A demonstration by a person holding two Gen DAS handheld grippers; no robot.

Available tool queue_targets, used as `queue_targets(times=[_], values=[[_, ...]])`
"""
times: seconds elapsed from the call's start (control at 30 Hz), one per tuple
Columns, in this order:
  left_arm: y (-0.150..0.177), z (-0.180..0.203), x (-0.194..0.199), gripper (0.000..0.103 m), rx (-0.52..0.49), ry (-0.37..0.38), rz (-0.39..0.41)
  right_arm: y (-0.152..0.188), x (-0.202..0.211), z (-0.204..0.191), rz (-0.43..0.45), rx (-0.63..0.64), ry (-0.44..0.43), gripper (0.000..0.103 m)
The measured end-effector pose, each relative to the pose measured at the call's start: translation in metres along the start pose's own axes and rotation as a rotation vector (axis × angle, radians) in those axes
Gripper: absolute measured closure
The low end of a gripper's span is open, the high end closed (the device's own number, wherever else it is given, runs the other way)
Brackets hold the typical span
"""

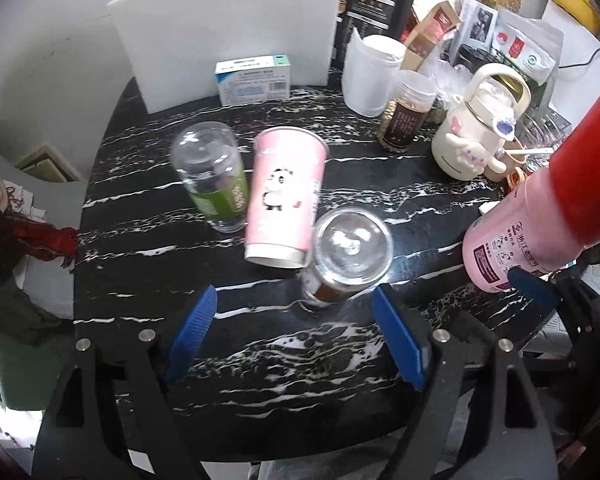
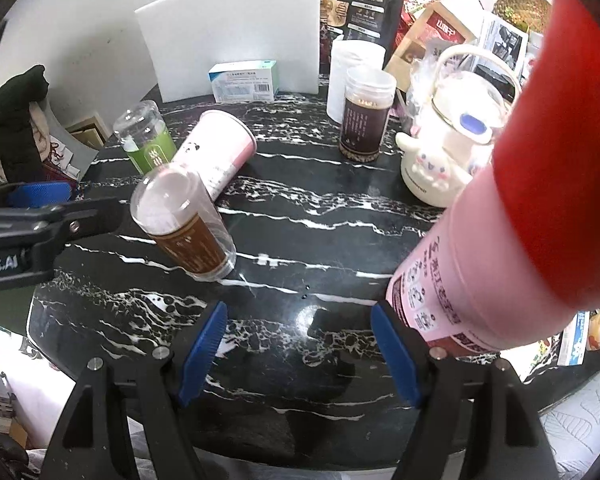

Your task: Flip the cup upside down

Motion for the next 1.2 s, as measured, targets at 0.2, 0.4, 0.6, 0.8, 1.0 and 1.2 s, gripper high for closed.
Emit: queue_targets(times=[0.2, 0.4, 0.6, 0.8, 1.0, 1.2], values=[[0.001, -0.02, 0.011, 0.019, 0.03, -0.026, 0.002, -0.013, 0.005, -0.018, -0.002, 0.045, -0.021, 0.023], [0.002, -0.036, 0.019, 0.019, 0.055, -0.043, 0.007, -0.024, 0.005, -0.032, -0.017, 0.072, -0.039, 0.023], [0.005, -0.049, 0.019, 0.018, 0.079, -0.06, -0.001, -0.031, 0.004, -0.04, -0.026, 0.096, -0.044, 0.023], [0.009, -0.053, 0.012, 0.018, 0.084, -0.06, -0.028, -0.033, -0.003, -0.044, -0.053, 0.109, -0.053, 0.023], [0.007, -0.051, 0.004, 0.018, 0.07, -0.063, -0.045, -0.033, -0.008, -0.042, -0.071, 0.109, -0.05, 0.023], [0.0, -0.051, 0.001, 0.018, 0.065, -0.068, -0.041, -0.036, -0.011, -0.039, -0.073, 0.109, -0.041, 0.023]])
Point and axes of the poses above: each gripper's, at about its wrist camera, not at the fingertips, and x roughly against the way its jaws point, z to its right, y to its underside, the point moved 9 cm from there along -x, roughly the way its jaws point, and after that the axes turned 7 degrees about y, right-handed, at the moved point
